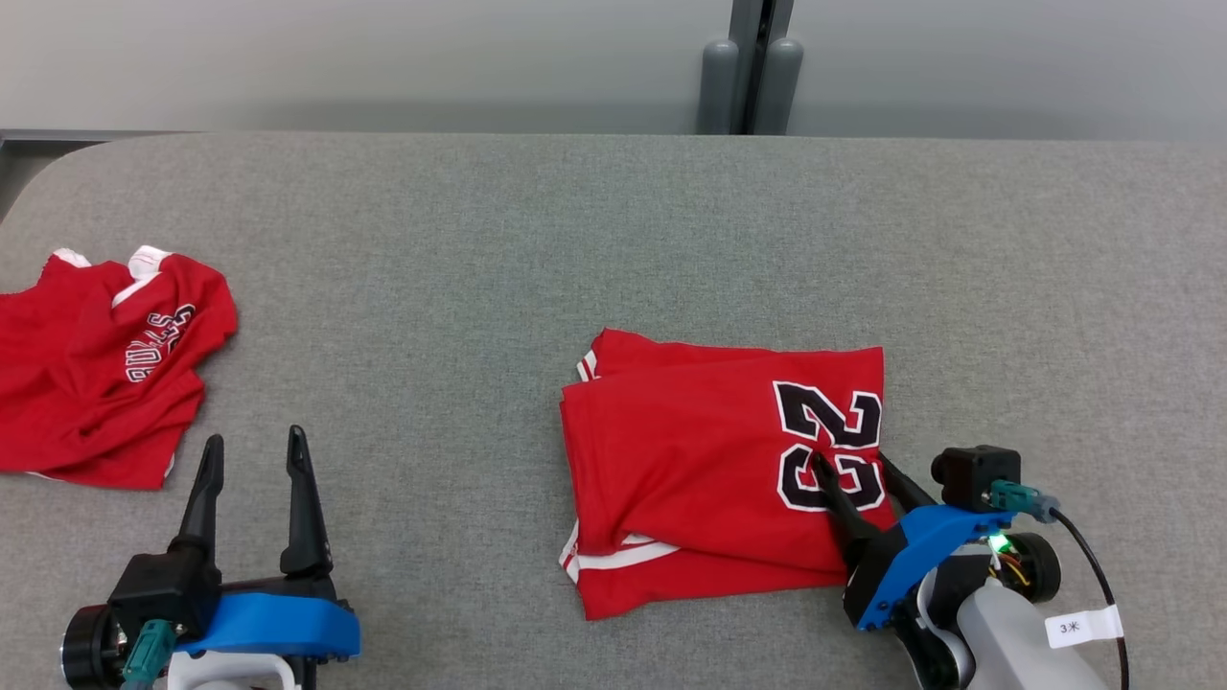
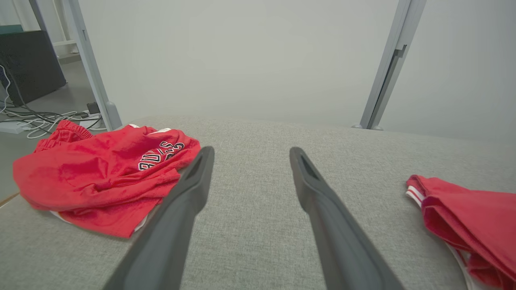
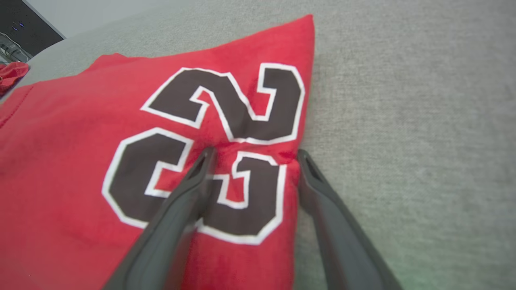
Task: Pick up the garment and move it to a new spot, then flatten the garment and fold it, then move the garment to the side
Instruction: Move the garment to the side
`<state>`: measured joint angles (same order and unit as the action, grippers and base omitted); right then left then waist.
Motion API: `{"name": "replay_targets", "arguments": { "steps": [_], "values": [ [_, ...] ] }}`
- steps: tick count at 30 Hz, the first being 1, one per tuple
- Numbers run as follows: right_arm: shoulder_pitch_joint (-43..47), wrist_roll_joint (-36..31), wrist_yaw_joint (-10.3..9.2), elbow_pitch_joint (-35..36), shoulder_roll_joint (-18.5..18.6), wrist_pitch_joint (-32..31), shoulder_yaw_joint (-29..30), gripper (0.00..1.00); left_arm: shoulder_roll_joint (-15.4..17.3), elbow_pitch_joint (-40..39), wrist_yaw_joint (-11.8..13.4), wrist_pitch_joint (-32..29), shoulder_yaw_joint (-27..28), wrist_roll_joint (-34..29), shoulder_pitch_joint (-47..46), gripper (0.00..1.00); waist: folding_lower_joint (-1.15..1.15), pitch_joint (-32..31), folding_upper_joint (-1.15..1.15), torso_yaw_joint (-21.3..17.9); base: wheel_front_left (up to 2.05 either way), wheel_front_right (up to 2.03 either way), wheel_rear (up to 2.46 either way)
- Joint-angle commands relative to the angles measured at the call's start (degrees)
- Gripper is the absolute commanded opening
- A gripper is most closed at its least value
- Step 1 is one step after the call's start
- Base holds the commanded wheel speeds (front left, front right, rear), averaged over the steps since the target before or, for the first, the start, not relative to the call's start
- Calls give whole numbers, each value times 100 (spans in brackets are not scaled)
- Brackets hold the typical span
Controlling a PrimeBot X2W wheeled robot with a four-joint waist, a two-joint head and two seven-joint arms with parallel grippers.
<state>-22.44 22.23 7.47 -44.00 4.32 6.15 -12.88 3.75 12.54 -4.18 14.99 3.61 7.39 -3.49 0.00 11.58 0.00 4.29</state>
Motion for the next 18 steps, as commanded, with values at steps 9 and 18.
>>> {"name": "replay_targets", "arguments": {
  "steps": [9, 18],
  "values": [
    [-649, -149, 3, -193, 339, 579, -396, 0, -43, -120, -37, 26, 69, -34, -153, 100, 0, 164, 0, -3, 0, 0, 0],
    [-2012, -470, 3, -257, 1047, 667, -525, 0, -63, -632, -66, 26, 40, -138, -482, 100, 0, 850, 0, -183, 0, 0, 0]
  ]
}}
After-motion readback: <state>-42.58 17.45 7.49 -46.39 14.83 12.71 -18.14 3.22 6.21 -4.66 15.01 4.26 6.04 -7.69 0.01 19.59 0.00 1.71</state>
